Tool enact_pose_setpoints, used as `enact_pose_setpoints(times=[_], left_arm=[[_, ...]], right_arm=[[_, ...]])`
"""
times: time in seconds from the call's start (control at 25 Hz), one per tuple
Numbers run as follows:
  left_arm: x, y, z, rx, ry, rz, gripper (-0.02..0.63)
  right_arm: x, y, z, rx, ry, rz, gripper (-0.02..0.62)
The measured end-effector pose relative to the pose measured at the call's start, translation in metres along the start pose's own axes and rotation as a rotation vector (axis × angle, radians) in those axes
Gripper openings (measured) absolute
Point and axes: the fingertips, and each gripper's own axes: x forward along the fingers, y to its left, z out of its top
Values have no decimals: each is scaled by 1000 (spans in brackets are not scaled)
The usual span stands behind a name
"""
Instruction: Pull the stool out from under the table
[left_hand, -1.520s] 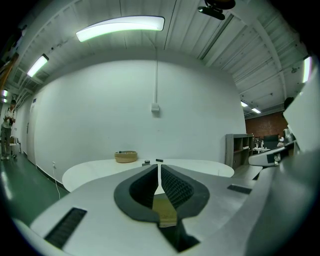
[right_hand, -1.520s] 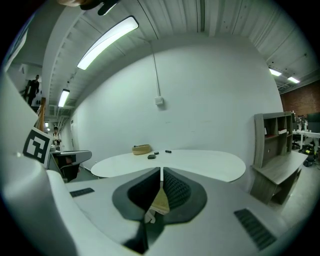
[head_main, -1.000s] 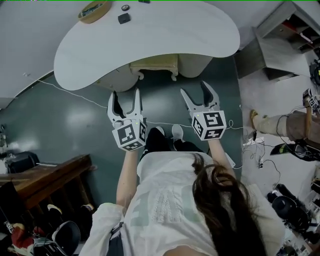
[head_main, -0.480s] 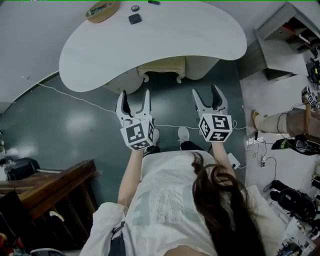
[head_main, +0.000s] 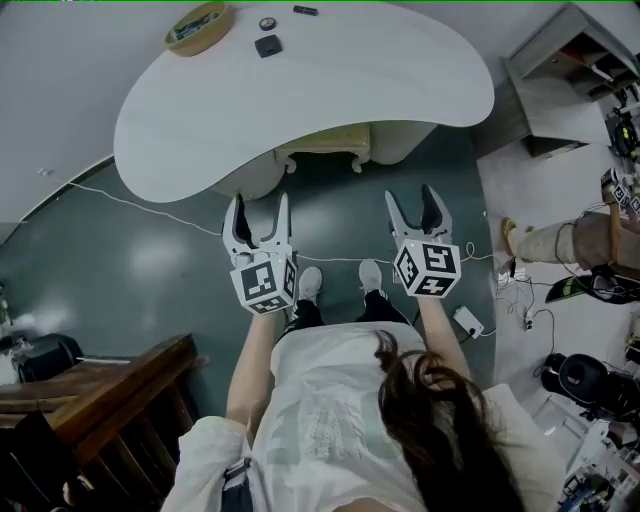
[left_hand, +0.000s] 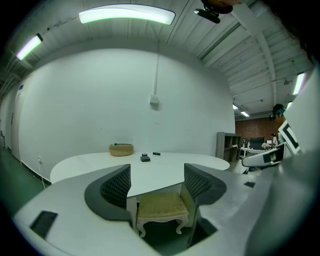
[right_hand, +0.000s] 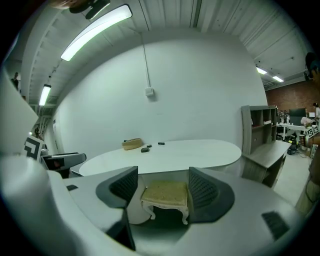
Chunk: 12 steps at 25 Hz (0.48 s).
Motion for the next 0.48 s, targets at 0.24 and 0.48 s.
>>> enact_pose_setpoints(times=[0.24,0.48], left_arm=[[54,-1,-36,40,41,-36,310],[126,-3,-117,83,70,-46,310]], right_arm=[[55,-14,-31,8,54,25,313],[135,-41,-92,20,76,65,313]])
